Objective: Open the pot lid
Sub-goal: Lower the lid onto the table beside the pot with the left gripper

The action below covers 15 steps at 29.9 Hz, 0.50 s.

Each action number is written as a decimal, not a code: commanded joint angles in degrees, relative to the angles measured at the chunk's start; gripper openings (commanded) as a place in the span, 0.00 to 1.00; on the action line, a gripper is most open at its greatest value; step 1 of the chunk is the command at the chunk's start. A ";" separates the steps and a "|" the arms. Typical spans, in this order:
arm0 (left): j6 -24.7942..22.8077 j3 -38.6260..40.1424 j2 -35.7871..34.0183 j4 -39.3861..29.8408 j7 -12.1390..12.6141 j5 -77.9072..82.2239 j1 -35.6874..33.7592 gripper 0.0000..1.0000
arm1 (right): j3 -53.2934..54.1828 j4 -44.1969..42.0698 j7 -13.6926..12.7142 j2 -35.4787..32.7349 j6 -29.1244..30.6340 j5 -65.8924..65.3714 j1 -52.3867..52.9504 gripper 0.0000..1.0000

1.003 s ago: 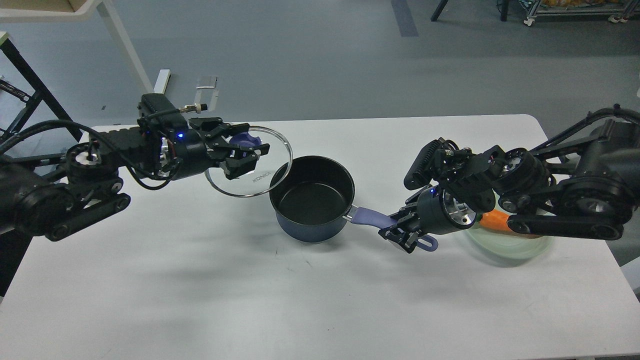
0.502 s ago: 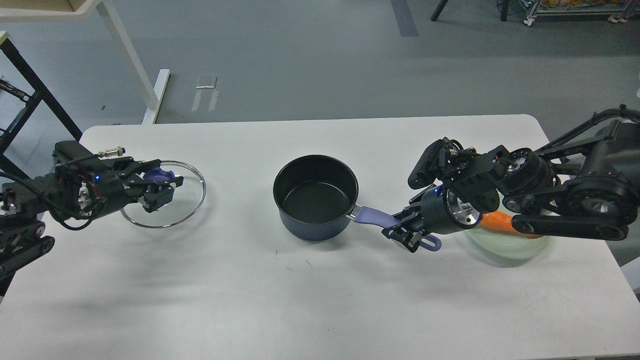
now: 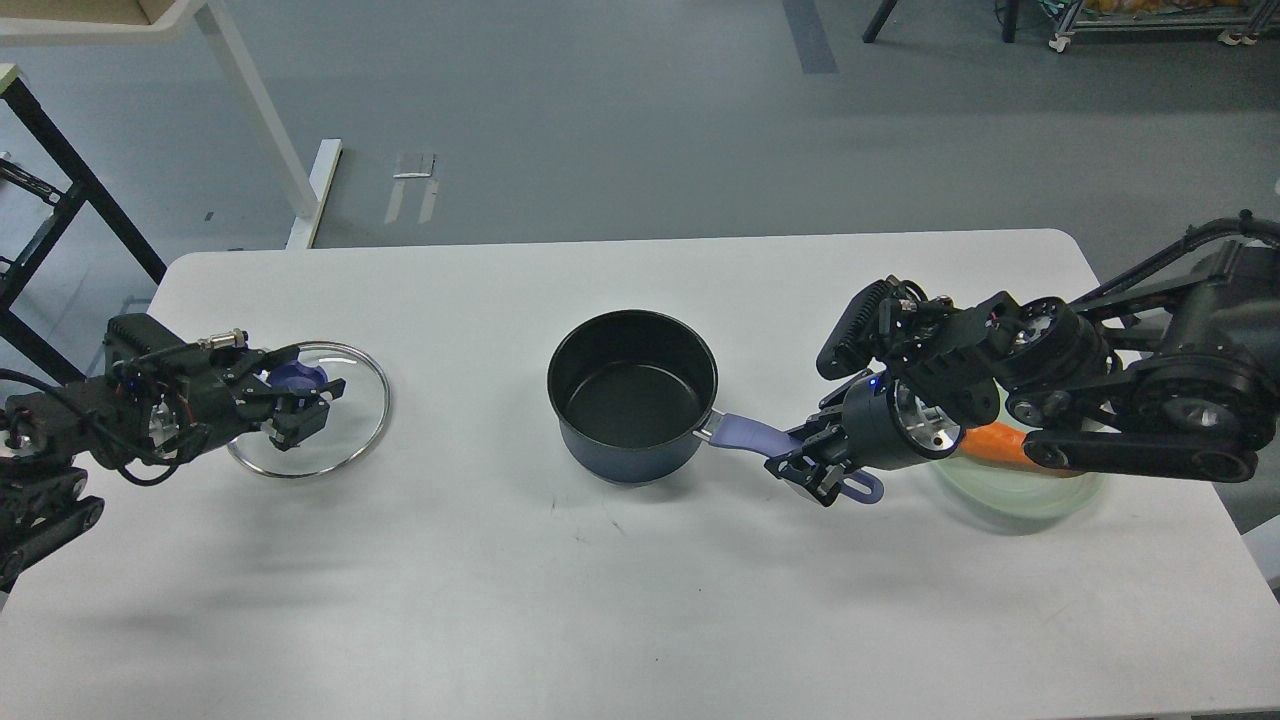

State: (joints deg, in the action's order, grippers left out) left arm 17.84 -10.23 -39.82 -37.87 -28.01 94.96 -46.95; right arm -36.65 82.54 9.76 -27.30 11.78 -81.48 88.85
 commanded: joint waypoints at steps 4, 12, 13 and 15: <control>0.08 0.03 0.09 -0.01 0.01 -0.92 0.02 0.70 | 0.00 -0.01 -0.01 -0.21 0.00 0.00 0.00 0.11; -0.18 0.20 -0.26 -0.27 0.01 -4.16 -0.95 0.87 | 0.18 -0.09 -0.01 -0.21 0.00 0.18 0.00 0.38; -0.26 0.21 -0.26 -0.36 0.01 -4.86 -1.12 0.87 | 0.18 -0.09 -0.01 -0.21 0.00 0.18 0.00 0.42; -0.44 0.21 -0.43 -0.36 0.01 -6.62 -2.26 0.90 | 0.27 -0.09 -0.01 -0.21 -0.09 0.26 0.00 0.53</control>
State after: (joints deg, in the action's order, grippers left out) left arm 17.65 -10.06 -40.06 -38.18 -28.00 90.36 -48.07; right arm -36.53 82.44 9.75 -27.53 11.78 -81.33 88.85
